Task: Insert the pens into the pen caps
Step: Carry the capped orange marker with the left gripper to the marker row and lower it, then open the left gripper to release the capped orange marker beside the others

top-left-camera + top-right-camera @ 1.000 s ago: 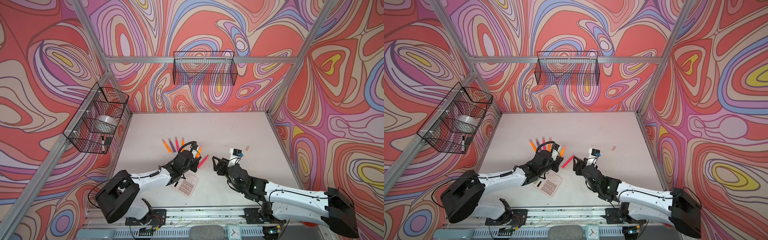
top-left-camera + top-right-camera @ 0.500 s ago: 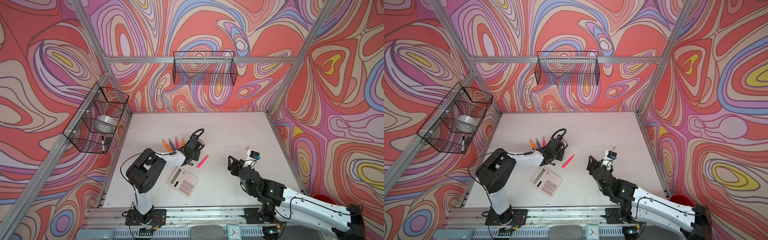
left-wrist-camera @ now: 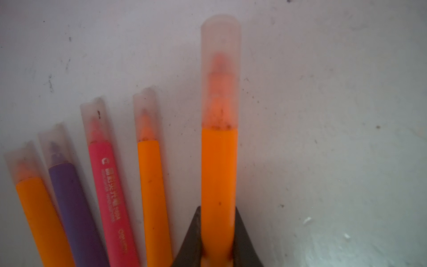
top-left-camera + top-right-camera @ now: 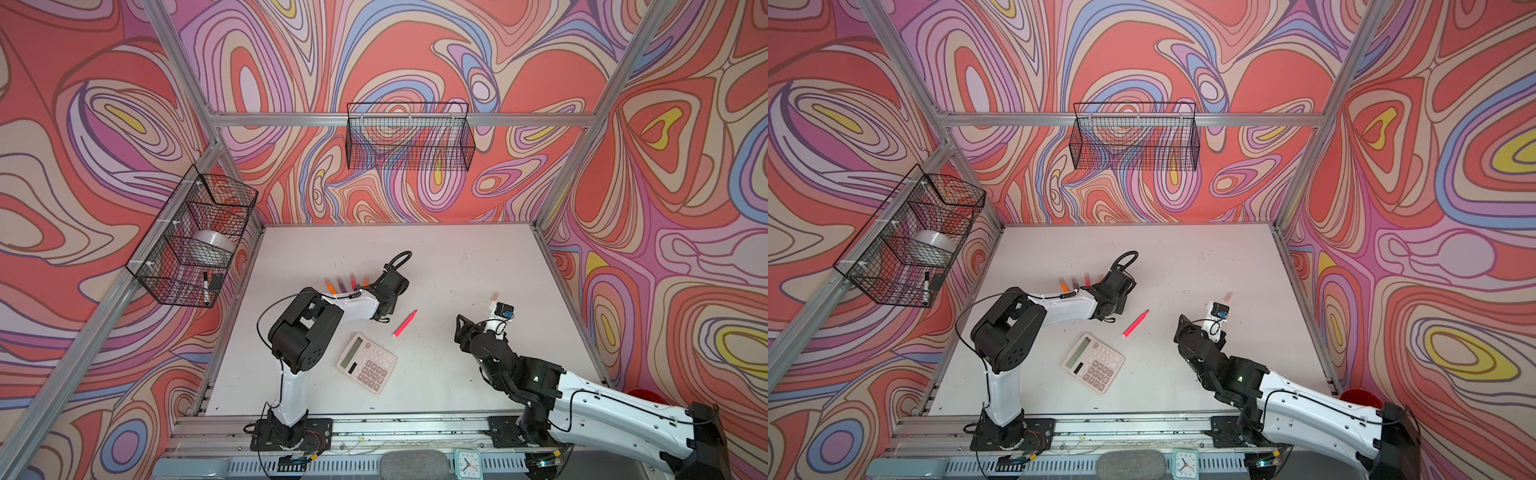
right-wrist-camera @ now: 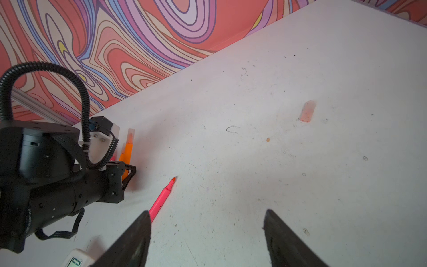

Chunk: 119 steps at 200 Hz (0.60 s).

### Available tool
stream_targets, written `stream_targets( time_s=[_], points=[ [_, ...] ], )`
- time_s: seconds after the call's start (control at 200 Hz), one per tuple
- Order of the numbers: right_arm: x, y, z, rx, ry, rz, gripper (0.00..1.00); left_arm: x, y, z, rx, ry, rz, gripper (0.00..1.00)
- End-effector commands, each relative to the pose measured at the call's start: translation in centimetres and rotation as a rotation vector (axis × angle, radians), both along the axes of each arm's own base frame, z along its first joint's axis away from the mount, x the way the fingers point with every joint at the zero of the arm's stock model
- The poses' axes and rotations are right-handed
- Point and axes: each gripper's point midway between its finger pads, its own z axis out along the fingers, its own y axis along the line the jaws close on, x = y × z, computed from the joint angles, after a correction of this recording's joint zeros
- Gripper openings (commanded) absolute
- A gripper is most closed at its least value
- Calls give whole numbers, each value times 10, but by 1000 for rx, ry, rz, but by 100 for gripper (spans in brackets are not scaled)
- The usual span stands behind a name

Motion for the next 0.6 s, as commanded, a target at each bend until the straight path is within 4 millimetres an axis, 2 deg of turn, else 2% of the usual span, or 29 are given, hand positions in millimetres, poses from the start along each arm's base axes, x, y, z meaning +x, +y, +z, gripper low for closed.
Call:
stream_targets(
  time_s=[0.0,0.22,0.34,0.421,0.591],
  points=[
    [3,-2,10,6,-19,-15,79,-14,21,-16,86,80,37,14],
    [3,-6,9,-1,-10,-29,80,-16,14,-16,54,93,-2,28],
    [2,-7,12,11,-13,-29,80,-15,8,-9,32,95,-17,36],
    [1,-8,18,17,-17,-27,80,-11,6,3,21,74,-15,40],
    [-1,-15,19,1,-14,-44,80,-24,10,29,-13,58,-41,40]
  ],
)
